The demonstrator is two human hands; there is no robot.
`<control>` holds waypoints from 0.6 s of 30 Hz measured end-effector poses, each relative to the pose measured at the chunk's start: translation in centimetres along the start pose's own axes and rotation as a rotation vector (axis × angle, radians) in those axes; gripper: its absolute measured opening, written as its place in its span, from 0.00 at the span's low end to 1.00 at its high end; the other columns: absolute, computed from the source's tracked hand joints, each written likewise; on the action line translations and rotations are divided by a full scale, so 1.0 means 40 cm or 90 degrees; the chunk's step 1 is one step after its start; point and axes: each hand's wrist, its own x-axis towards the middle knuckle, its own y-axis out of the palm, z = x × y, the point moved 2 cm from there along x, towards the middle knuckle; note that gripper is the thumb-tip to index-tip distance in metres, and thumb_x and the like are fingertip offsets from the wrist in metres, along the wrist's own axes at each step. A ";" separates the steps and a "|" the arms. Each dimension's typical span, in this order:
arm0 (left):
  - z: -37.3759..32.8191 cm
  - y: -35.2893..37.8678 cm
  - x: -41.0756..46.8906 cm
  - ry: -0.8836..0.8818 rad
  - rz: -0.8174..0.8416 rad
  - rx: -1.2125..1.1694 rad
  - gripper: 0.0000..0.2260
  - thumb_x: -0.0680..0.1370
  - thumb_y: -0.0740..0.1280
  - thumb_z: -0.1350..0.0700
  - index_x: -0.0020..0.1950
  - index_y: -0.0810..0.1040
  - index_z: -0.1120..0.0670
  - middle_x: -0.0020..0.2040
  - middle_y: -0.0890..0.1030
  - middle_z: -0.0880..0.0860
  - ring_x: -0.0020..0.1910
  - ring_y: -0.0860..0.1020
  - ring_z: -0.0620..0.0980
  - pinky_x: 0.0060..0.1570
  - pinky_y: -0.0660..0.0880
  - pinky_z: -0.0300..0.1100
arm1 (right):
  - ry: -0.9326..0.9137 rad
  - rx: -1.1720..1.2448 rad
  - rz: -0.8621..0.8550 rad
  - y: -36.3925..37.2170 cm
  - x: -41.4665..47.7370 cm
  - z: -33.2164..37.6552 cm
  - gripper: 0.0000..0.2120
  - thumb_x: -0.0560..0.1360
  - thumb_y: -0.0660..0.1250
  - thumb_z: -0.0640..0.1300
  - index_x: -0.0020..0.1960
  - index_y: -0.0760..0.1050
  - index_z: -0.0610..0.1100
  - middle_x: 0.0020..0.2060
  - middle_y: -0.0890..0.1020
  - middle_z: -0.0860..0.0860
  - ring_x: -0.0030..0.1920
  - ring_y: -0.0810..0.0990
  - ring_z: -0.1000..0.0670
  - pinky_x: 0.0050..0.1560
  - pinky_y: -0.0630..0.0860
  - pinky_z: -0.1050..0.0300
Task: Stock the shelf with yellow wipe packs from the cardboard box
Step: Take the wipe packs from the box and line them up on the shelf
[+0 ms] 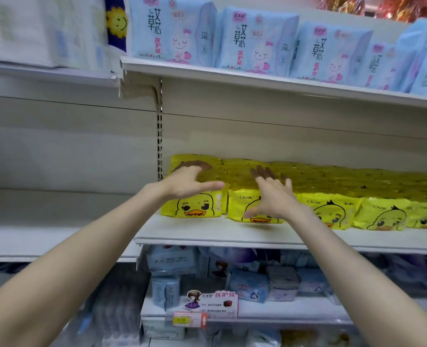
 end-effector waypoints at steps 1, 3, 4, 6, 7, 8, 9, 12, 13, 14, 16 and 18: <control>-0.021 0.012 0.001 0.013 0.006 0.035 0.44 0.66 0.61 0.28 0.74 0.64 0.54 0.74 0.65 0.51 0.72 0.63 0.50 0.72 0.58 0.48 | 0.004 -0.016 0.005 0.000 -0.008 -0.019 0.59 0.60 0.73 0.67 0.78 0.43 0.48 0.77 0.45 0.49 0.77 0.44 0.48 0.72 0.45 0.39; -0.055 0.042 0.013 0.033 0.023 0.112 0.44 0.67 0.66 0.30 0.74 0.62 0.54 0.73 0.65 0.52 0.72 0.63 0.51 0.72 0.58 0.49 | 0.014 -0.047 0.018 0.000 -0.016 -0.052 0.58 0.60 0.73 0.66 0.78 0.43 0.48 0.77 0.47 0.49 0.77 0.45 0.47 0.72 0.44 0.38; -0.066 0.059 0.022 0.040 0.028 0.157 0.43 0.67 0.67 0.31 0.74 0.61 0.54 0.73 0.66 0.53 0.72 0.63 0.51 0.73 0.56 0.50 | 0.019 -0.062 0.024 0.001 -0.018 -0.065 0.58 0.61 0.73 0.66 0.78 0.43 0.48 0.77 0.48 0.49 0.77 0.46 0.46 0.72 0.44 0.38; -0.088 0.095 0.043 0.065 0.036 0.246 0.44 0.67 0.66 0.31 0.75 0.59 0.53 0.74 0.64 0.53 0.74 0.60 0.51 0.75 0.48 0.52 | 0.024 -0.093 0.030 0.007 -0.016 -0.088 0.59 0.61 0.72 0.67 0.78 0.42 0.48 0.77 0.48 0.49 0.77 0.46 0.46 0.72 0.44 0.38; -0.095 0.111 0.053 0.073 0.047 0.278 0.45 0.67 0.66 0.30 0.75 0.58 0.53 0.75 0.61 0.54 0.75 0.57 0.51 0.75 0.44 0.53 | 0.022 -0.106 0.032 0.011 -0.014 -0.095 0.59 0.61 0.72 0.68 0.78 0.42 0.48 0.77 0.48 0.48 0.77 0.46 0.46 0.72 0.44 0.39; -0.100 0.125 0.063 0.077 0.061 0.308 0.46 0.67 0.66 0.30 0.76 0.55 0.54 0.77 0.57 0.54 0.76 0.53 0.51 0.75 0.42 0.54 | 0.020 -0.115 0.036 0.015 -0.012 -0.100 0.59 0.61 0.72 0.68 0.78 0.42 0.48 0.77 0.49 0.48 0.77 0.47 0.46 0.71 0.44 0.39; -0.102 0.135 0.070 0.075 0.071 0.338 0.48 0.67 0.65 0.30 0.77 0.53 0.55 0.78 0.53 0.54 0.77 0.50 0.51 0.74 0.40 0.54 | 0.017 -0.120 0.040 0.019 -0.009 -0.101 0.59 0.61 0.72 0.68 0.78 0.43 0.47 0.77 0.51 0.48 0.77 0.49 0.46 0.71 0.45 0.39; -0.093 0.152 0.083 0.069 0.082 0.383 0.49 0.68 0.65 0.30 0.77 0.49 0.56 0.78 0.50 0.54 0.77 0.47 0.50 0.74 0.41 0.52 | 0.003 -0.123 0.044 0.036 0.003 -0.095 0.56 0.61 0.71 0.68 0.77 0.47 0.45 0.76 0.57 0.47 0.76 0.55 0.46 0.71 0.46 0.39; -0.087 0.154 0.085 0.076 0.080 0.380 0.49 0.68 0.66 0.31 0.77 0.49 0.56 0.78 0.51 0.54 0.77 0.48 0.49 0.74 0.42 0.51 | 0.000 -0.122 0.044 0.042 0.009 -0.093 0.57 0.62 0.71 0.68 0.77 0.46 0.45 0.77 0.53 0.47 0.76 0.52 0.47 0.72 0.45 0.39; -0.079 0.154 0.086 0.086 0.077 0.374 0.49 0.68 0.66 0.32 0.77 0.50 0.56 0.78 0.51 0.54 0.77 0.49 0.49 0.74 0.43 0.49 | -0.002 -0.119 0.041 0.046 0.014 -0.091 0.57 0.62 0.72 0.67 0.78 0.44 0.45 0.77 0.49 0.47 0.77 0.49 0.47 0.72 0.44 0.39; -0.073 0.147 0.078 0.110 0.076 0.367 0.47 0.68 0.68 0.34 0.77 0.51 0.56 0.78 0.53 0.53 0.76 0.53 0.49 0.74 0.46 0.46 | 0.000 -0.112 0.037 0.053 0.022 -0.090 0.58 0.62 0.72 0.66 0.78 0.42 0.46 0.77 0.46 0.48 0.77 0.46 0.48 0.73 0.44 0.40; -0.078 0.137 0.066 0.108 0.073 0.354 0.43 0.69 0.69 0.36 0.76 0.56 0.55 0.76 0.61 0.54 0.73 0.61 0.51 0.71 0.54 0.45 | 0.002 -0.109 0.029 0.056 0.027 -0.091 0.58 0.62 0.73 0.66 0.78 0.43 0.46 0.77 0.48 0.48 0.77 0.47 0.49 0.73 0.45 0.41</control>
